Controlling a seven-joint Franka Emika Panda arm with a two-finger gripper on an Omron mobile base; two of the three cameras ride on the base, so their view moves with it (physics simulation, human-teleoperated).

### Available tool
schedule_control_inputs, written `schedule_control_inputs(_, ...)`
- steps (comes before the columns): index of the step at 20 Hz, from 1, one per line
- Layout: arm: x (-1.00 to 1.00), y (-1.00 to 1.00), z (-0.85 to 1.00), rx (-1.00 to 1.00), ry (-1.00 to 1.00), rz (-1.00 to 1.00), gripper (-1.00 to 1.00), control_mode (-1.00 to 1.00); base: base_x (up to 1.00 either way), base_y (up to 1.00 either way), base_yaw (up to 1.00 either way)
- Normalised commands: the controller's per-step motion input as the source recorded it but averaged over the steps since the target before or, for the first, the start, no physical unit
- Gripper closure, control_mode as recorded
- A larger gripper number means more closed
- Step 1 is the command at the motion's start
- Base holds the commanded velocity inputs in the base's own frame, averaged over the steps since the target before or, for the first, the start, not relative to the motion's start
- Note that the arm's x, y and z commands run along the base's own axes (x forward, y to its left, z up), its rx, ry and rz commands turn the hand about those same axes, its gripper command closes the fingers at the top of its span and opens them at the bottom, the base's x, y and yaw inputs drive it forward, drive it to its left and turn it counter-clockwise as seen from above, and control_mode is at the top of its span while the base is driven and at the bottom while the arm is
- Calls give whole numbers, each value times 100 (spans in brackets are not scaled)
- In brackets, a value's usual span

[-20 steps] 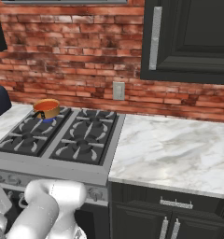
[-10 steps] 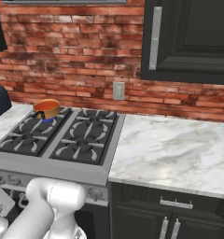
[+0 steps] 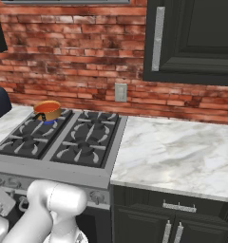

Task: Wait until the marinara sauce is simmered to a deep red color and then turn off the stove.

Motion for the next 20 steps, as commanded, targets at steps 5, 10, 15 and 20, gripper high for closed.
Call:
schedule_control_inputs(5, 23, 11, -8, 0, 0, 0, -100, -100, 0, 0, 0)
schedule_control_inputs(10, 20, 13, -22, 0, 0, 0, -100, -100, 0, 0, 0)
schedule_control_inputs(15, 0, 20, -52, -1, 0, 0, -100, -100, 0, 0, 0)
schedule_control_inputs(20, 2, 14, -17, 0, 0, 0, -100, -100, 0, 0, 0)
